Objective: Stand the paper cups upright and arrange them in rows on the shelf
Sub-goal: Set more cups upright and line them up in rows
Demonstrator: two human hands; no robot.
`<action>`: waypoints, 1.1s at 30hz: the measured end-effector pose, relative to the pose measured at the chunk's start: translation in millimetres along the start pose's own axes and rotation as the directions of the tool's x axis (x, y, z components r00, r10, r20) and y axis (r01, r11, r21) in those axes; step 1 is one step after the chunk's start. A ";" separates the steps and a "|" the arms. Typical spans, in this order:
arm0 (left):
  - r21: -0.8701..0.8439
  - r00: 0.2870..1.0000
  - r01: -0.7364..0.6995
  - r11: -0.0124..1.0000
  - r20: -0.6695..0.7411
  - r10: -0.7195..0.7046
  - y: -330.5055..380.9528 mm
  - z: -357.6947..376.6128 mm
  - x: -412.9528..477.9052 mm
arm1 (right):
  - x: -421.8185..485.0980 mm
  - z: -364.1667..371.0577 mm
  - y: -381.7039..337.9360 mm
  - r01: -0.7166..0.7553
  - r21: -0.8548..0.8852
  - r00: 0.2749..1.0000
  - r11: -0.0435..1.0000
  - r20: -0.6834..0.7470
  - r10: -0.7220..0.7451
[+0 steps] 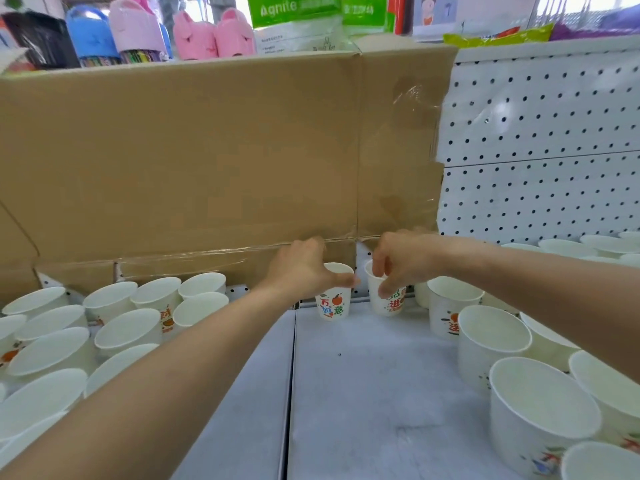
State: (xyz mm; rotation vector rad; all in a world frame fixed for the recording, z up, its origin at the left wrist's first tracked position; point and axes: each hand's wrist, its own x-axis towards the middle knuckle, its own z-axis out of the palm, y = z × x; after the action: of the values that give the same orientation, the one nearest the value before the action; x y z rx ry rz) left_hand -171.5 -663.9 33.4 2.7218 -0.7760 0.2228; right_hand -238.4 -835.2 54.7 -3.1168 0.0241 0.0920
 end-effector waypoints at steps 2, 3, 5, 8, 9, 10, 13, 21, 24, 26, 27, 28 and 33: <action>-0.054 1.000 -0.014 0.998 0.009 0.015 -3.0 0.1 -0.3 | 4.3 5.9 2.4 0.008 -0.031 0.999 0.999 -0.052 -0.010; -0.071 1.000 -0.021 0.997 0.007 0.022 -3.7 0.5 -0.3 | 6.5 8.3 3.4 0.012 -0.020 0.997 1.000 -0.081 -0.014; -0.088 1.000 -0.029 0.996 -0.001 0.029 -3.2 2.7 0.5 | 9.6 10.9 2.3 0.023 0.004 0.993 1.000 -0.112 -0.022; -0.099 1.000 -0.023 0.995 -0.012 0.022 -0.1 5.8 2.5 | 12.4 13.1 -1.1 0.029 0.018 0.992 0.999 -0.125 -0.027; -0.097 1.000 -0.021 0.995 -0.019 0.019 0.6 6.4 3.4 | 13.9 14.0 -1.6 0.030 0.029 0.992 0.999 -0.126 -0.026; -0.093 1.000 -0.020 0.995 -0.024 0.018 1.4 6.8 3.3 | 14.7 14.7 -2.3 0.027 0.040 0.992 0.999 -0.123 -0.021; -0.091 1.000 -0.012 0.996 -0.016 0.011 3.2 7.6 -0.1 | 15.5 15.9 -0.7 0.007 0.084 0.995 0.996 -0.104 0.002; -0.083 1.000 0.027 0.996 -0.009 -0.027 -58.3 -71.8 -46.9 | -10.0 -9.4 -42.1 0.133 0.001 0.895 0.991 -0.429 -0.119; -0.058 0.996 0.087 0.995 0.010 -0.087 -109.5 -101.9 -76.3 | -3.7 -11.3 -87.6 0.282 0.142 0.924 0.949 -0.306 -0.229; 0.006 0.987 0.151 0.989 0.054 -0.151 -135.2 -111.6 -90.3 | 6.0 -8.0 -122.9 0.368 0.213 0.925 0.905 -0.178 -0.335; 0.050 0.977 0.193 0.980 0.085 -0.197 -144.3 -113.4 -95.0 | 10.4 -6.2 -140.2 0.400 0.238 0.916 0.885 -0.123 -0.381; 0.103 0.965 0.229 0.968 0.107 -0.240 -152.1 -113.6 -98.9 | 14.5 -4.2 -156.3 0.424 0.257 0.905 0.869 -0.085 -0.416; 0.247 0.926 0.319 0.915 0.126 -0.357 -184.2 -96.0 -98.7 | 31.3 0.1 -212.2 0.383 0.282 0.920 0.879 -0.030 -0.391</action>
State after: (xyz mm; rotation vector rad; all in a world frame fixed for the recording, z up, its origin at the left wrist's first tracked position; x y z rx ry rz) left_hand -162.3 -435.2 56.4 3.0622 -0.3171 -0.0009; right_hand -203.7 -623.6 57.6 -2.7661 -0.5373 0.1113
